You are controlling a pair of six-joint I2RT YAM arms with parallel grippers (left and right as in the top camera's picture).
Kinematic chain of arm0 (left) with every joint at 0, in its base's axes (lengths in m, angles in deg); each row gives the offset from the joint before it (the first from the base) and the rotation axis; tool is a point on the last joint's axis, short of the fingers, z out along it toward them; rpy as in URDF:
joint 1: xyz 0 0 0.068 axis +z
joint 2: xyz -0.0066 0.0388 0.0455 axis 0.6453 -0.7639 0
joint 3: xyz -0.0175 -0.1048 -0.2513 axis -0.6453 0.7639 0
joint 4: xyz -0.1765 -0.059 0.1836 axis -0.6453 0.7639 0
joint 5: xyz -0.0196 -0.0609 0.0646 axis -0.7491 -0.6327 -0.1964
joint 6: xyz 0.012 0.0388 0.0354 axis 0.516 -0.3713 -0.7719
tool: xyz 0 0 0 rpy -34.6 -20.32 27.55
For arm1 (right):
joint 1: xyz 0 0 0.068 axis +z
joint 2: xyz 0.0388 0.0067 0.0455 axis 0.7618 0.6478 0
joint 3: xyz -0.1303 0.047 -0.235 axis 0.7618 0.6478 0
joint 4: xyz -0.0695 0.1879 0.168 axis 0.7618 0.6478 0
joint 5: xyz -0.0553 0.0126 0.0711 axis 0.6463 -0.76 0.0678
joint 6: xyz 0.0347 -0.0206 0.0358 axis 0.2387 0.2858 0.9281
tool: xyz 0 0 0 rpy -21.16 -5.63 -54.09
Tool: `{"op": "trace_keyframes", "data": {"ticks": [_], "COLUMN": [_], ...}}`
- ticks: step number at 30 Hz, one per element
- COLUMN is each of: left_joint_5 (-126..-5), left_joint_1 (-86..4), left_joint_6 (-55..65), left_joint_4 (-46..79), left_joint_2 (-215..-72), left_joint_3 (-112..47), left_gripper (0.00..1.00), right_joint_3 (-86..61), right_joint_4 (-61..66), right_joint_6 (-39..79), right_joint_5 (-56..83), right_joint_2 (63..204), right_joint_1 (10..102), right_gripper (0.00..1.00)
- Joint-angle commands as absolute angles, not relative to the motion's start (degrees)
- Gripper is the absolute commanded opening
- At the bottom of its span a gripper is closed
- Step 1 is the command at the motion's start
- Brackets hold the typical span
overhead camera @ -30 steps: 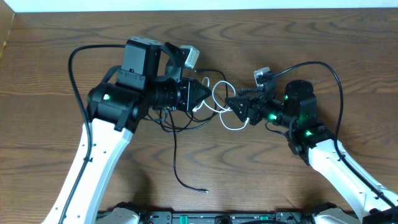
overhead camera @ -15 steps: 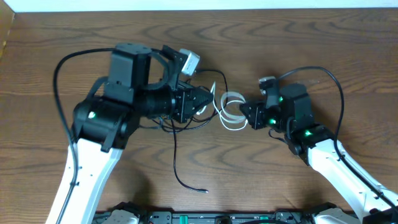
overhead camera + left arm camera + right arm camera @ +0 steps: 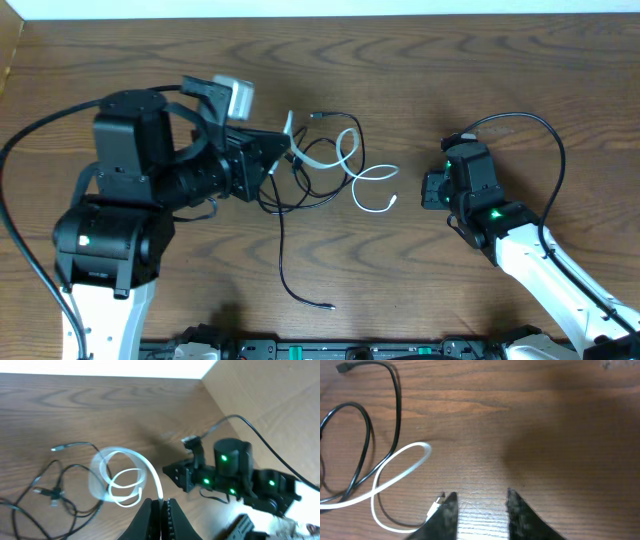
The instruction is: Untangle cables
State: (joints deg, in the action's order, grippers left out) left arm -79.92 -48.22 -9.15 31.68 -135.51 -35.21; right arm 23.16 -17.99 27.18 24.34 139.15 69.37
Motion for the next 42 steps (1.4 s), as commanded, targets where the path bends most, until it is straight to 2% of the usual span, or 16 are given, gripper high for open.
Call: {"op": "trace_keyframes", "data": {"ticks": [1,5,8,12,14,18,20,22,26,28,32,36,39,42], "left_joint_5": [-80.6,-84.2,-87.0,-90.2,-90.2,-90.2,-91.0,-94.1,-103.3,-104.4,-105.2,-106.4,-107.1,-107.1], "left_joint_1": [-46.7,-46.7,-46.7,-46.7,-46.7,-46.7,-46.7,-46.7,-46.7,-46.7,-46.7,-46.7,-46.7,-46.7], "left_joint_6": [-7.6,-7.6,-7.6,-7.5,-7.5,-7.5,-7.5,-7.2,0.6,3.3,8.1,10.7,12.7,13.5], "left_joint_4": [31.7,31.6,30.4,27.9,27.5,27.5,27.4,26.1,16.7,13.3,7.5,4.8,1.5,-1.2], "left_joint_2": [-135.6,-136.3,-136.3,-136.3,-136.3,-136.3,-136.2,-136.2,-135.9,-135.6,-135.2,-134.8,-134.5,-134.4], "left_joint_3": [-35.3,-35.3,-35.3,-35.3,-35.3,-35.3,-35.3,-35.3,-35.3,-35.3,-35.3,-35.3,-35.3,-35.3], "left_gripper": [0.08,0.07,0.08,0.08,0.07,0.07,0.07,0.07,0.07,0.08,0.08,0.07,0.07,0.08], "right_joint_3": [23.2,23.2,23.2,23.2,23.2,23.2,23.2,23.2,23.2,23.2,23.2,23.2,23.2,23.2], "right_joint_4": [-18.8,-22.8,-25.0,-25.2,-25.3,-29.5,-33.1,-37.9,-47.2,-51.0,-60.3,-67.2,-71.4,-73.1], "right_joint_6": [27.0,19.9,10.2,-4.5,-11.9,-17.1,-17.1,-17.1,-16.4,-16.4,-16.2,-12.1,-5.0,-1.0], "right_joint_5": [21.5,5.7,-0.6,-1.6,-1.6,-1.5,-1.5,-1.5,-1.3,-1.0,1.9,3.2,3.2,3.1], "right_joint_2": [139.1,139.1,139.1,139.1,139.1,139.3,139.7,140.7,143.0,143.7,143.8,143.8,143.8,143.8], "right_joint_1": [69.4,69.7,71.1,73.8,75.4,77.7,77.9,77.8,77.8,77.8,77.8,77.8,77.8,77.8], "right_gripper": [0.38,0.46,0.58,0.7,0.79,0.85,0.84,0.78,0.8,0.82,0.79,0.77,0.76,0.56]}}
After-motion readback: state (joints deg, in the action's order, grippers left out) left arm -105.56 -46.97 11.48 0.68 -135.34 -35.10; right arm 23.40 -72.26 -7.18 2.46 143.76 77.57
